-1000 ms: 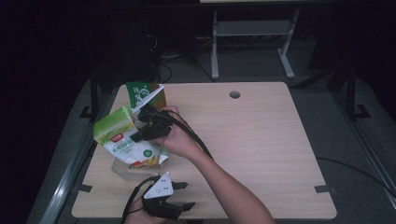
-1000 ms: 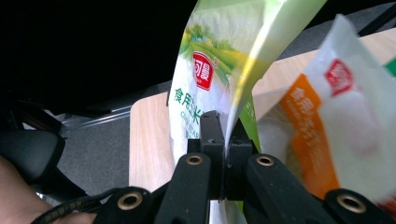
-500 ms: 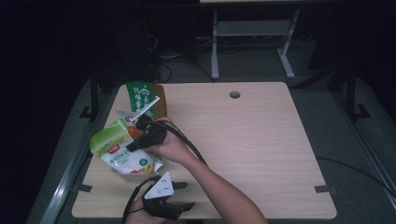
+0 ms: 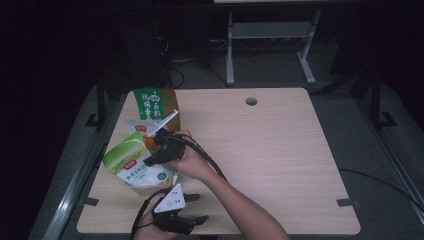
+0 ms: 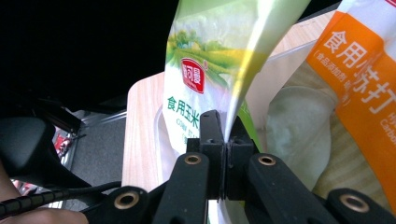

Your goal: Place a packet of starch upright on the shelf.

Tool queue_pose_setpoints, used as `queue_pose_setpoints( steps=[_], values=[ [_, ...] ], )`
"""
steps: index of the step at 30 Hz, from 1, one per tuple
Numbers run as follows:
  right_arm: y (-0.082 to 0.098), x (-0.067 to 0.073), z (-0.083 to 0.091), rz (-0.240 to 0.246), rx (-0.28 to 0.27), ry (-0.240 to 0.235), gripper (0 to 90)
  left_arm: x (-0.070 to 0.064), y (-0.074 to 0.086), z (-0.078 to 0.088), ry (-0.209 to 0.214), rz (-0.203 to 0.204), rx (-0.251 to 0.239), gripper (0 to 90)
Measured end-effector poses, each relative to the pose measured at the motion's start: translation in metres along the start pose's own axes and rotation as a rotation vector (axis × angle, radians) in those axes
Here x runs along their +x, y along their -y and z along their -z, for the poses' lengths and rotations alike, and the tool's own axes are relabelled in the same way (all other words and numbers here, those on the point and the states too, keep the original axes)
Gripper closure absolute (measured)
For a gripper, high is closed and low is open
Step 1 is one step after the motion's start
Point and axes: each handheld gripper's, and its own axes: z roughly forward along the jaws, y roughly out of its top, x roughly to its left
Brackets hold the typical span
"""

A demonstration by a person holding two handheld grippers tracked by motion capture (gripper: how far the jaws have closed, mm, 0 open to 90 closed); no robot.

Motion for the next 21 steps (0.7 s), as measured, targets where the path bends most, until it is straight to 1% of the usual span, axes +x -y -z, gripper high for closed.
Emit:
queue_pose_setpoints(
  steps=[2,4,6,7,8,9,10,11,13,14,17,18,21],
  values=[
    [0.001,-0.001,0.001,0.013,0.002,0.005,88.5,0.0,0.0,0.0,-0.001,0.002,-0.005,33.3],
    [0.001,0.0,0.001,0.009,0.006,0.011,88.4,0.0,0.001,0.0,-0.002,0.0,-0.002,33.3],
    [0.001,0.001,0.002,0.031,0.013,0.022,86.8,0.0,0.001,-0.001,-0.001,0.002,-0.001,33.2],
    [0.002,0.002,0.003,0.035,0.024,0.028,82.9,0.0,0.001,-0.001,-0.001,0.0,0.002,33.0],
    [0.002,0.002,0.003,0.047,0.046,0.043,82.8,-0.001,0.001,-0.001,0.0,0.001,0.0,32.9],
    [0.003,0.002,0.003,0.048,0.049,0.045,83.2,-0.001,0.001,-0.001,0.0,-0.001,0.001,33.0],
    [0.004,0.003,0.004,0.042,0.049,0.046,85.2,-0.001,0.001,-0.002,0.001,-0.003,0.001,32.9],
    [0.005,0.003,0.004,0.047,0.056,0.044,87.4,-0.001,0.001,-0.002,0.001,-0.003,0.001,33.0],
    [0.006,0.003,0.005,0.045,0.057,0.048,87.9,0.0,0.001,-0.001,-0.003,-0.003,0.001,32.9],
    [0.007,0.003,0.005,0.054,0.055,0.049,88.1,0.0,0.0,0.0,-0.004,-0.002,0.001,33.0],
    [0.01,0.003,0.006,0.041,0.062,0.052,88.3,0.001,0.0,0.001,-0.008,0.004,-0.009,33.0],
    [0.012,0.002,0.006,0.042,0.068,0.062,88.3,0.001,0.001,0.002,-0.01,0.005,-0.008,33.0],
    [0.02,-0.002,0.009,0.018,0.059,0.058,88.3,0.001,0.0,0.002,-0.015,-0.003,-0.004,33.0]
  ],
)
